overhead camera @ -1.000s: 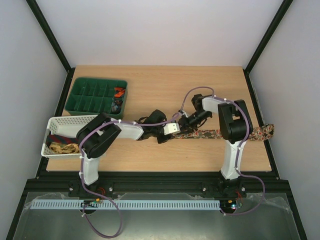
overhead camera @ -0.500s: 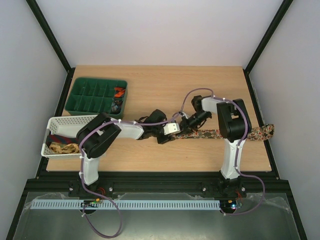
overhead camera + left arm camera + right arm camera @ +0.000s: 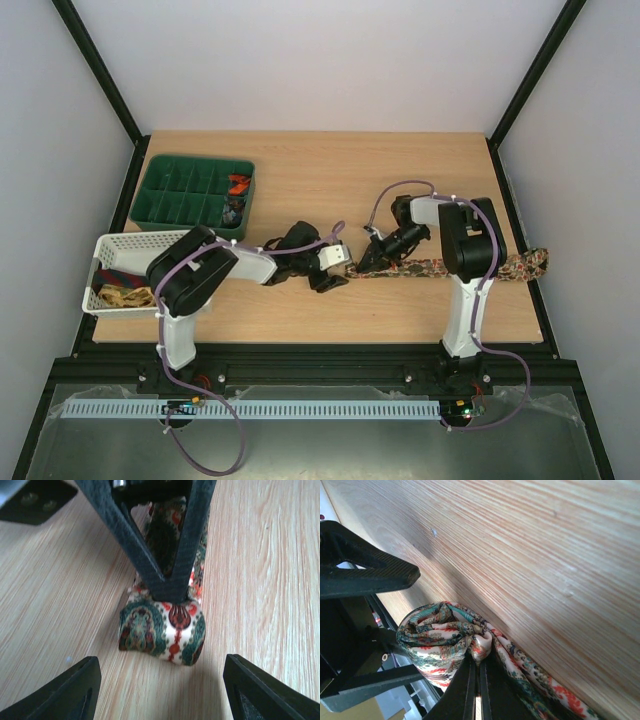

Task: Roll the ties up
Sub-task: Roll the tie at the center of the board.

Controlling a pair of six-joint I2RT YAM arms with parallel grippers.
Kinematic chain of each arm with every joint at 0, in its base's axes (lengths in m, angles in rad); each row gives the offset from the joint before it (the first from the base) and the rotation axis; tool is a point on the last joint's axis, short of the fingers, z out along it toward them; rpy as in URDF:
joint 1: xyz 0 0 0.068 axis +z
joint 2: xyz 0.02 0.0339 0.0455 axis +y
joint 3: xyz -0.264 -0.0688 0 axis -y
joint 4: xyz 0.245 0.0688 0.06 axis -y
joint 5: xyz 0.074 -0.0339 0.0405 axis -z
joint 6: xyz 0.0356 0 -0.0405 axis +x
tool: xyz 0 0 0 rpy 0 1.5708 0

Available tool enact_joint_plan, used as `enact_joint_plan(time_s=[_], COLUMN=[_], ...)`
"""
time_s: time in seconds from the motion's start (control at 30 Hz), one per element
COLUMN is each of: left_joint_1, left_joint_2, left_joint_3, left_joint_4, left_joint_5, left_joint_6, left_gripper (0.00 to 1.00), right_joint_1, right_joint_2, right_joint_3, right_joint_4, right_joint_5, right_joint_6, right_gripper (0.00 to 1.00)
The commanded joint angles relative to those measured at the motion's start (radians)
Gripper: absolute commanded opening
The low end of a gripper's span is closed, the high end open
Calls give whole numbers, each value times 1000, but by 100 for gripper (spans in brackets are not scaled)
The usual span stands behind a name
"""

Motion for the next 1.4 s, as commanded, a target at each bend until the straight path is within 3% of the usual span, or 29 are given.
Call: enact_joint_plan(time_s=[0.0,0.23,0.4,0.5,0.63,0.77,1.07,1.2,1.37], left_joint_1=[-8,-18,-37,-35,-28,-21,-25,-28,-30], left_joint_2=[45,108,96,50,-18,-69,-8,28,41], left_joint_3=[0,54,51,10,-53,-121,-116,-74,-44], left_joint_4=[126,149,84,38,-17,22,177,190,135], left_joint_5=[55,86,45,4,-14,5,13,33,23], left_joint_6=[19,74,124,114,103,93,50,66,103], left_gripper=[71,66,47,42,42,61,68,66,46], right_joint_1=[-14,-15,-14,-5,46,85,86,86,85], right_joint_2=[71,89,84,68,35,29,67,76,74], right_joint_3=[-27,-5,-4,-8,-34,-63,-61,-56,-45], right_joint_4=[-8,-7,-5,11,36,64,60,60,56], right_joint_5=[183,181,136,89,51,56,99,96,98], right_joint_6=[-14,-4,8,36,62,77,76,77,78], right_gripper=[1,1,1,1,1,1,1,1,2])
